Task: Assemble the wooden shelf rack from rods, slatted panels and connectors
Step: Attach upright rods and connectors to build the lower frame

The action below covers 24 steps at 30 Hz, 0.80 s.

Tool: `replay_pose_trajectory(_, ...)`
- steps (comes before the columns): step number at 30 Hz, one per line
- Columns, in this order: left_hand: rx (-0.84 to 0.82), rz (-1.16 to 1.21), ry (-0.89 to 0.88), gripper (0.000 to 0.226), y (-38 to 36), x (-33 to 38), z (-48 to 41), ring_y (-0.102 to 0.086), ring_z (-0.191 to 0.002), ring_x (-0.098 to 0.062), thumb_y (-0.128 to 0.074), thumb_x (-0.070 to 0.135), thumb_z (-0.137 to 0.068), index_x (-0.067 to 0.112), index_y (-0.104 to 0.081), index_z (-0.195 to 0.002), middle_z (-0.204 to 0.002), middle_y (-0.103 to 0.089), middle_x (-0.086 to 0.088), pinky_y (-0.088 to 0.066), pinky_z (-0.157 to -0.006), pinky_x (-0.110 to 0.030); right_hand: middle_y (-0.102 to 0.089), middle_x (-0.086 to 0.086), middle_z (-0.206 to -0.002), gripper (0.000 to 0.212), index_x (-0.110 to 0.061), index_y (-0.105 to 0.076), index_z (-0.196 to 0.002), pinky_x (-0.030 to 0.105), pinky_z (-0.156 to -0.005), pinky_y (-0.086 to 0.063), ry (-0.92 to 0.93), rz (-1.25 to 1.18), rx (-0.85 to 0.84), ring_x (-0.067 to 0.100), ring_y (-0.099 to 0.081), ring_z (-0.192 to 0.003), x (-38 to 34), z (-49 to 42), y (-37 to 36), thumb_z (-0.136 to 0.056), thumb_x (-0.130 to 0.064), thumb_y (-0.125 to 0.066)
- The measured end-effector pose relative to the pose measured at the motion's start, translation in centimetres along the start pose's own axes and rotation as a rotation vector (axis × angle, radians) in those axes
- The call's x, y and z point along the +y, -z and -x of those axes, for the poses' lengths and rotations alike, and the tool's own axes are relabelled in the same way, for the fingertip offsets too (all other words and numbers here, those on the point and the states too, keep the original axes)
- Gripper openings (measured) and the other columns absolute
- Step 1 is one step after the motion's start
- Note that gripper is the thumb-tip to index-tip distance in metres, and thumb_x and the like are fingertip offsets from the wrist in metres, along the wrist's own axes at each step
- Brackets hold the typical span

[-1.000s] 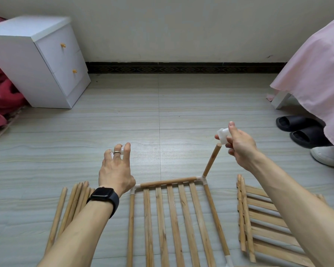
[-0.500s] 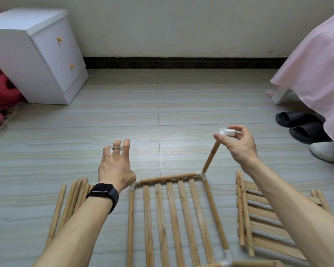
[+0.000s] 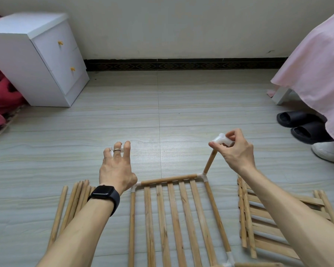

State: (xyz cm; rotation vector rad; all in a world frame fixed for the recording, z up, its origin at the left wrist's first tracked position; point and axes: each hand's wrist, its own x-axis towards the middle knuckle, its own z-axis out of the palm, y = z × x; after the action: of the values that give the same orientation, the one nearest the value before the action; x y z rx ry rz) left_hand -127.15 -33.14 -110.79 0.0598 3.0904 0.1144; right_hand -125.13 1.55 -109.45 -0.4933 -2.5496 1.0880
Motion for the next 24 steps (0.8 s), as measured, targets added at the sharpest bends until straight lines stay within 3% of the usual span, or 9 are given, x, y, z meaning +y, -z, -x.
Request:
replay_pose_trajectory(3, 0.008, -0.005, -0.004, 0.097, -0.1, -0.1, -0.1, -0.017, -0.139, -0.035, -0.067, 0.017, -0.079, 0.029, -0.003, -0.151, -0.158, -0.010, -0.002, -0.054, -0.090, -0.038, -0.062, -0.003, -0.104, 0.065, -0.028, -0.059, -0.131, 0.034, -0.084, -0.048, 0.080, 0.191, -0.028, 0.018, -0.060, -0.098, -0.3, -0.7, -0.4, -0.079, -0.063, -0.076)
replay_pose_trajectory(6, -0.003, 0.007, -0.014, 0.099, -0.1, 0.0, -0.2, -0.016, -0.140, -0.034, -0.069, 0.018, -0.078, 0.030, -0.003, -0.151, -0.158, -0.010, -0.001, -0.053, -0.089, -0.038, -0.067, 0.008, -0.106, 0.064, -0.020, -0.066, -0.122, 0.035, -0.078, -0.043, 0.019, 0.334, -0.037, 0.027, -0.061, -0.097, -0.5, -1.3, -1.0, -0.081, -0.069, -0.070)
replay_pose_trajectory(11, -0.028, 0.022, -0.015, 0.100, 0.2, -0.1, -0.5, -0.016, -0.140, -0.033, -0.069, 0.018, -0.077, 0.030, -0.004, -0.151, -0.158, -0.009, 0.000, -0.053, -0.090, -0.039, -0.059, 0.004, -0.092, 0.047, -0.017, -0.069, -0.116, 0.032, -0.074, -0.037, -0.026, 0.305, 0.031, 0.021, -0.049, -0.083, -1.0, -1.2, -2.5, -0.088, -0.055, -0.068)
replay_pose_trajectory(14, -0.043, 0.035, -0.018, 0.099, 0.3, 0.0, -1.0, -0.017, -0.140, -0.032, -0.066, 0.015, -0.075, 0.031, -0.005, -0.152, -0.158, -0.009, 0.001, -0.055, -0.090, -0.039, -0.057, 0.005, -0.092, 0.037, -0.016, -0.058, -0.114, 0.035, -0.069, -0.038, -0.032, 0.292, 0.007, 0.027, -0.052, -0.078, -0.9, 0.0, -3.4, -0.097, -0.049, -0.054)
replay_pose_trajectory(17, -0.046, 0.040, -0.035, 0.098, 0.5, 0.0, -1.5, -0.018, -0.139, -0.031, -0.066, 0.014, -0.073, 0.031, -0.009, -0.150, -0.157, -0.011, 0.002, -0.055, -0.083, -0.036, -0.053, 0.009, -0.101, 0.040, -0.016, -0.046, -0.120, 0.038, -0.069, -0.039, -0.052, 0.301, -0.037, 0.032, -0.051, -0.078, -0.6, 0.6, -3.8, -0.103, -0.052, -0.041)
replay_pose_trajectory(20, -0.056, 0.050, -0.055, 0.092, 0.6, -0.3, -1.8, -0.019, -0.136, -0.028, -0.064, 0.015, -0.071, 0.032, -0.014, -0.146, -0.154, -0.015, 0.004, -0.049, -0.069, -0.032, -0.050, 0.010, -0.101, 0.042, -0.016, -0.045, -0.119, 0.040, -0.076, -0.039, -0.130, 0.378, -0.124, 0.034, -0.050, -0.087, -0.8, -1.2, -3.2, -0.103, -0.054, -0.035)
replay_pose_trajectory(24, -0.057, 0.051, -0.066, 0.093, 0.6, -0.3, -2.7, -0.019, -0.134, -0.025, -0.062, 0.015, -0.072, 0.034, -0.012, -0.147, -0.153, -0.015, 0.005, -0.044, -0.065, -0.030, -0.052, 0.013, -0.096, 0.032, -0.017, -0.044, -0.103, 0.040, -0.076, -0.039, -0.105, 0.372, -0.132, 0.034, -0.050, -0.085, -0.4, -1.8, -3.1, -0.103, -0.049, -0.036)
